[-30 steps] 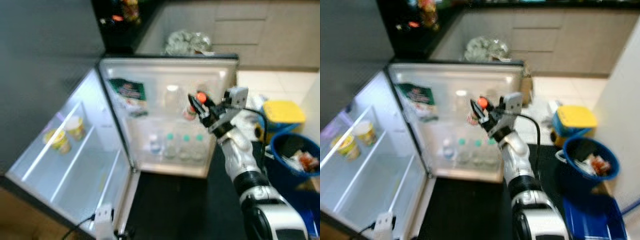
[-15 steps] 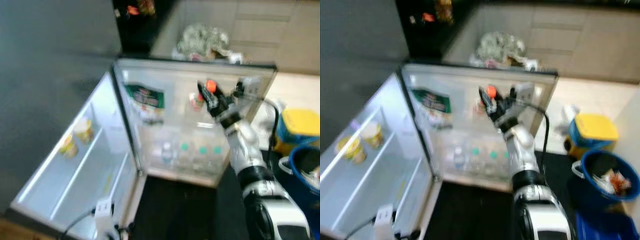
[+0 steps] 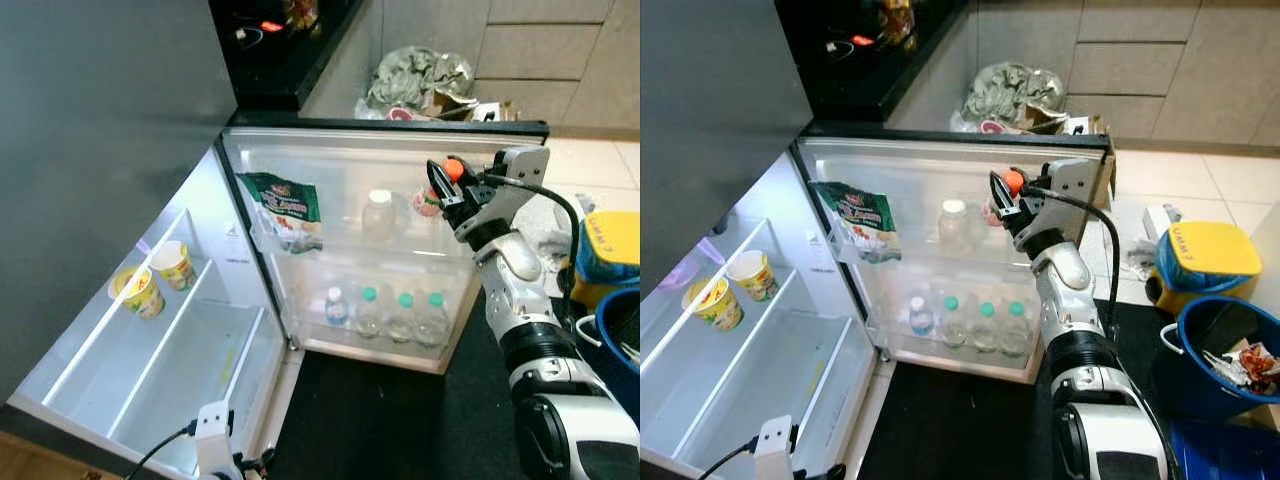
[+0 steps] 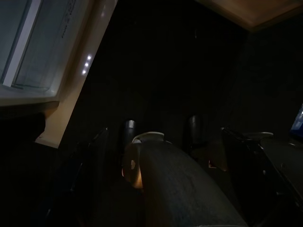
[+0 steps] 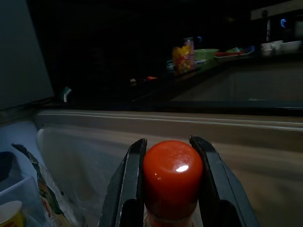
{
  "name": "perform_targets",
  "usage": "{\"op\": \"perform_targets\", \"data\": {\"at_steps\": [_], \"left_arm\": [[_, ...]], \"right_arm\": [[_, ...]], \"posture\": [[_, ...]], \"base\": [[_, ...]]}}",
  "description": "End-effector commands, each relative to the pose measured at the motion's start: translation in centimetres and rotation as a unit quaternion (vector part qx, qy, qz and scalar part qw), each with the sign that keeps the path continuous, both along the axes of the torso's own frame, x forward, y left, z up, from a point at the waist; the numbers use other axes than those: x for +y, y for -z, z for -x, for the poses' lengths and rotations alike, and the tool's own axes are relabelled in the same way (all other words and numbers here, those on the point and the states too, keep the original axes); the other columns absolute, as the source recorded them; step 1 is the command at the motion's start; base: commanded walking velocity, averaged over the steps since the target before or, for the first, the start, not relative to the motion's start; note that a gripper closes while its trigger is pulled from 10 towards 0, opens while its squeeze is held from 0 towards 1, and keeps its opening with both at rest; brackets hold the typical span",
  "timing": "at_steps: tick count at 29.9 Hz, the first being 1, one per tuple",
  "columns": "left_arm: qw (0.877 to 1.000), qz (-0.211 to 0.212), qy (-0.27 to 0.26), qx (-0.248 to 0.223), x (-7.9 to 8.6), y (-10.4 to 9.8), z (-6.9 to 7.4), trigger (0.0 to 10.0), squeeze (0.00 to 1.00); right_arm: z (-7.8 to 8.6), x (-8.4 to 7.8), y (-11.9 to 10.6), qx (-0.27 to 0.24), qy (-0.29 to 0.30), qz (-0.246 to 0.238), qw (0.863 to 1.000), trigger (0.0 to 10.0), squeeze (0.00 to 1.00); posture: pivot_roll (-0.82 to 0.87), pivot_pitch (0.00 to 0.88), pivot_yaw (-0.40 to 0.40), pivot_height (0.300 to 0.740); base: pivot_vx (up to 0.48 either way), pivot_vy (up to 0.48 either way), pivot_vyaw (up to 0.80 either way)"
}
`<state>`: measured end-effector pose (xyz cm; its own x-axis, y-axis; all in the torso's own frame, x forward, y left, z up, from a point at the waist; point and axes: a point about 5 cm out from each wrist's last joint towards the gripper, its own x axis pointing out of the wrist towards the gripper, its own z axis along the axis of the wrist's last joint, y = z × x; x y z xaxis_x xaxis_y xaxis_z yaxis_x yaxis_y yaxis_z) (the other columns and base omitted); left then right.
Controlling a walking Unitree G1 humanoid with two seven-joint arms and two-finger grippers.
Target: Restocking fridge
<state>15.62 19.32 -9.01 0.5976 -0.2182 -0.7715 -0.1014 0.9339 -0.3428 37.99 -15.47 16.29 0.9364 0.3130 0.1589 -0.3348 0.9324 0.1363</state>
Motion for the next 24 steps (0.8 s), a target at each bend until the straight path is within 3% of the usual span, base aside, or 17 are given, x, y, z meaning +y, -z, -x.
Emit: {"op": "perform_targets", "data": {"at_steps": [1, 7, 9, 24], "left_arm": [[1.000, -0.001, 0.004, 0.008, 0.0, 0.2, 0.6, 10.0, 0.00], [1.000, -0.003, 0.007, 0.008, 0.2, 0.3, 0.8, 10.0, 0.00], [1.000, -0.005, 0.010, 0.008, 0.5, 0.3, 1.0, 10.0, 0.00], [1.000, -0.008, 0.017, 0.011, 1.2, 0.5, 2.2, 10.0, 0.00]], "right_arm": [[-0.3, 0.7, 0.1, 0.013, -0.003, 0.005, 1.000, 10.0, 0.00], [-0.1, 0.9, 2.5, 0.066, 0.029, 0.048, 0.996, 10.0, 0.00], [0.0, 0.2, 3.5, 0.087, 0.061, 0.072, 0.992, 10.0, 0.00], [-0.6, -0.1, 2.5, 0.064, 0.067, 0.071, 0.993, 10.0, 0.00]], "posture": [[-0.03, 0.000, 0.064, 0.740], [-0.02, 0.000, 0.073, 0.740], [-0.02, 0.000, 0.085, 0.740], [0.00, 0.024, 0.106, 0.740]], "base": [[0.000, 0.000, 0.00], [0.000, 0.000, 0.00], [0.000, 0.000, 0.00], [0.000, 0.000, 0.00]]}}
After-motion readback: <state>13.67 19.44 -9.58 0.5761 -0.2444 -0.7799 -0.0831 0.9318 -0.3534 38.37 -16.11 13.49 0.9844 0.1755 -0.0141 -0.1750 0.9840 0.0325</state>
